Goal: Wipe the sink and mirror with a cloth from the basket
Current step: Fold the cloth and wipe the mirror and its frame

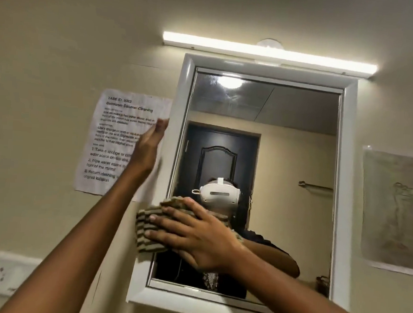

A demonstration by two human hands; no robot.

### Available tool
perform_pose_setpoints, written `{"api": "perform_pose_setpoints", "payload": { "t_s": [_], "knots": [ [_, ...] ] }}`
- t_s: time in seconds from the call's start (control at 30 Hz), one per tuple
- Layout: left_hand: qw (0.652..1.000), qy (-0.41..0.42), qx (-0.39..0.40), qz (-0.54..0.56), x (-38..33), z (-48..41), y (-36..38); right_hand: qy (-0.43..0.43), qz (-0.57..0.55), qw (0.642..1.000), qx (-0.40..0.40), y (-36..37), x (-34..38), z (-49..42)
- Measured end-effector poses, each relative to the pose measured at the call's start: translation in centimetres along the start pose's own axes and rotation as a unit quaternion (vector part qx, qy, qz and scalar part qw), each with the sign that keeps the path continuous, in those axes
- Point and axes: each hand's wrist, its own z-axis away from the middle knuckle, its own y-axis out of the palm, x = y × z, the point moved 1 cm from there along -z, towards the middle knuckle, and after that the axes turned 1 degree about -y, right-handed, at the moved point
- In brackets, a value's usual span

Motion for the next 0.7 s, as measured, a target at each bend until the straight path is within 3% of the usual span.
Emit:
{"api": "perform_pose_setpoints", "payload": {
  "t_s": [0.13, 0.27, 0.37, 0.47, 0.6, 0.7],
  "knots": [
    [0.997, -0.003, -0.048, 0.059, 0.8, 0.1, 1.4, 0.131, 0.051, 0.988, -0.062, -2.9, -9.8, 0.6],
    [0.989, 0.066, -0.128, 0.031, 1.5, 0.7, 3.2, 0.376, 0.062, 0.914, -0.136, -8.8, -22.5, 1.7],
    [0.977, 0.121, -0.17, -0.036, 2.2, 0.6, 3.5, 0.456, 0.068, 0.87, -0.175, -9.8, -25.7, 0.8],
    [0.973, 0.135, -0.17, -0.073, 2.1, 0.6, 3.5, 0.436, 0.085, 0.877, -0.184, -8.4, -22.5, -2.7],
    [0.954, 0.163, -0.19, -0.163, 0.8, 1.8, 3.7, 0.202, 0.095, 0.969, -0.109, -6.1, -15.2, -7.2],
    [0.942, 0.157, -0.212, -0.21, 0.8, 1.8, 3.7, 0.161, 0.079, 0.98, -0.084, -6.9, -16.9, -6.6]
  ]
}}
